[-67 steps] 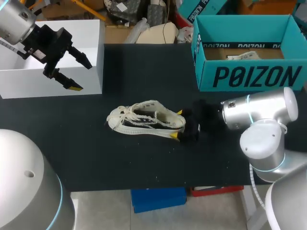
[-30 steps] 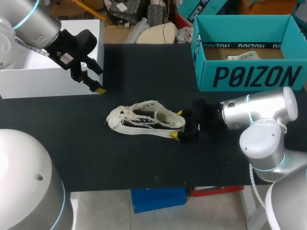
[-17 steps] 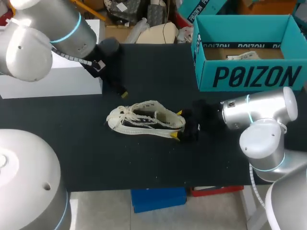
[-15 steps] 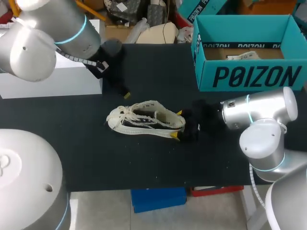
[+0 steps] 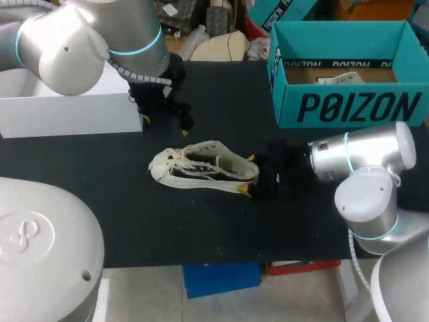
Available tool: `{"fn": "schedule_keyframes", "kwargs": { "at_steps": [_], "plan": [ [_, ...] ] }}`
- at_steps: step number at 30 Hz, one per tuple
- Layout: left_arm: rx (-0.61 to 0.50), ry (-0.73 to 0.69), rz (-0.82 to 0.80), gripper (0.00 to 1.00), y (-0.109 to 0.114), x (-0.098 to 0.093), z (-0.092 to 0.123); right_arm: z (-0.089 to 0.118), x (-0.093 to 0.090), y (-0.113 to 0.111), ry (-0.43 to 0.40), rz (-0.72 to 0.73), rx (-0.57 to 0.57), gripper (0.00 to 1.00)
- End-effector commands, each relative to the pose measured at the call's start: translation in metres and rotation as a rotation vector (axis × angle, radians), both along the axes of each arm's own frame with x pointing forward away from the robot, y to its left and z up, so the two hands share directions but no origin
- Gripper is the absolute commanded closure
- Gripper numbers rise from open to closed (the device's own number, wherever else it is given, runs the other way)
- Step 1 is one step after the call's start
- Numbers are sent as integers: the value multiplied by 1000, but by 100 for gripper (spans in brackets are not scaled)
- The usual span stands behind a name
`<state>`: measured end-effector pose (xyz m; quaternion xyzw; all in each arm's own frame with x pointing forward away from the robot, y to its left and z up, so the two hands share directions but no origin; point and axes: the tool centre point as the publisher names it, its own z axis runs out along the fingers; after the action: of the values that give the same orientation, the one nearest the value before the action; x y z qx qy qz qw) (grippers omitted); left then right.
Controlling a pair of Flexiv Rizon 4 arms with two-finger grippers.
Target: Take the shoe out of the shoebox, open the shoe tongue, remove and reinsert the insole, then place the shoe into the shoebox
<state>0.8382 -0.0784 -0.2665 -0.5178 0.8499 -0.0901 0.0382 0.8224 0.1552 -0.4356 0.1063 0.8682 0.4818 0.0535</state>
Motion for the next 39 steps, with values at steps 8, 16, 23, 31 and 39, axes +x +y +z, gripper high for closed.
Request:
{"fn": "schedule_keyframes", "kwargs": {
  "at_steps": [8, 16, 23, 31, 39],
  "plan": [
    [467, 55, 346, 0, -51, -14, -24, -2, 0, 3, 0, -3, -2, 100],
    [478, 41, 285, 0, -71, -13, -47, -2, 0, 3, 0, -3, -2, 100],
    [542, 27, 242, 0, -90, -9, -66, -2, 0, 3, 0, -3, -2, 100],
    [620, 42, 260, 0, -94, -9, -84, -2, 0, 3, 0, -3, -2, 100],
    [680, 36, 285, 0, -85, -13, -97, -2, 0, 3, 0, -3, -2, 100]
  ]
}}
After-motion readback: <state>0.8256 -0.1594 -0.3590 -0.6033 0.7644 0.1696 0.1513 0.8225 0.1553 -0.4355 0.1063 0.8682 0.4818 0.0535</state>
